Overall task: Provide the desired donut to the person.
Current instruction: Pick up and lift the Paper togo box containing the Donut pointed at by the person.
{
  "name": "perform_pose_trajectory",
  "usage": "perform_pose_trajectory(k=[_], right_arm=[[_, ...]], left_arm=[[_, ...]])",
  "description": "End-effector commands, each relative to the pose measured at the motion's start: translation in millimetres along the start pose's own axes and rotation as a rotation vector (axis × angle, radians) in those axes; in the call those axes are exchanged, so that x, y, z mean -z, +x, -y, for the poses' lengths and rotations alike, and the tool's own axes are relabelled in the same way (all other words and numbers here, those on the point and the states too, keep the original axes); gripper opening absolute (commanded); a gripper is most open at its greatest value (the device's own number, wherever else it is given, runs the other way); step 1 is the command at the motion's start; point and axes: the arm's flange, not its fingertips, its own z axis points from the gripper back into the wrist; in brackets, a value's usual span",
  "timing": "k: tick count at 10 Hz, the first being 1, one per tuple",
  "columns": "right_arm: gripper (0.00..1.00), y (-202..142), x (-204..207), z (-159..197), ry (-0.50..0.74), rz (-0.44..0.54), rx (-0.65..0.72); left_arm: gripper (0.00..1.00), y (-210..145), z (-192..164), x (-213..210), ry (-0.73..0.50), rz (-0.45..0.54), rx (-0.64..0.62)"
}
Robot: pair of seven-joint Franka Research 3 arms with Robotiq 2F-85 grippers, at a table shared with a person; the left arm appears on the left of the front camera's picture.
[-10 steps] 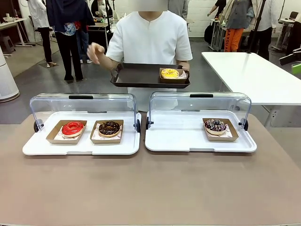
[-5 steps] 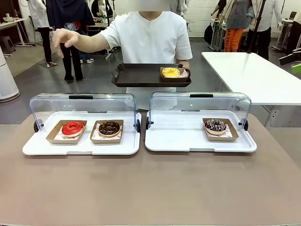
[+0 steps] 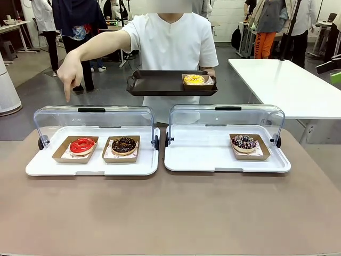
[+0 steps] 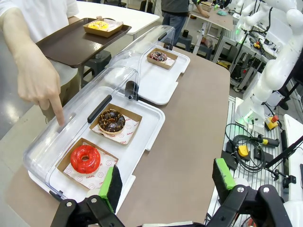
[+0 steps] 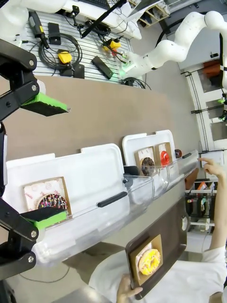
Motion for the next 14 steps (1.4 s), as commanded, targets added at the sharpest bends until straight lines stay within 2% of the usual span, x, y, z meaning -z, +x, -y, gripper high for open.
perform_pose_trajectory(k=[1,8,9,11,13,14], right_arm=[[1.00,-2,2,0,-0.002,0.010,0.001],[1.00,-2,2,0,-0.002,0.010,0.001],[1.00,-2,2,0,-0.002,0.010,0.001],[1.00,-2,2,0,-0.002,0.010,0.001],[1.00,-2,2,0,-0.002,0.010,0.001],[1.00,-2,2,0,-0.002,0.010,0.001]], left_arm=[[1.00,1,0,0,-0.008,0.017,0.012],[1.00,0,0,0,0.000,0.000,0.000],[1.00,16,13,3,0.072,-0.257,0.135],[1.00,41,23,18,0.229,-0.590,0.320],[1.00,44,18,52,0.351,-0.878,0.523],[1.00,37,12,74,0.355,-0.981,0.570]])
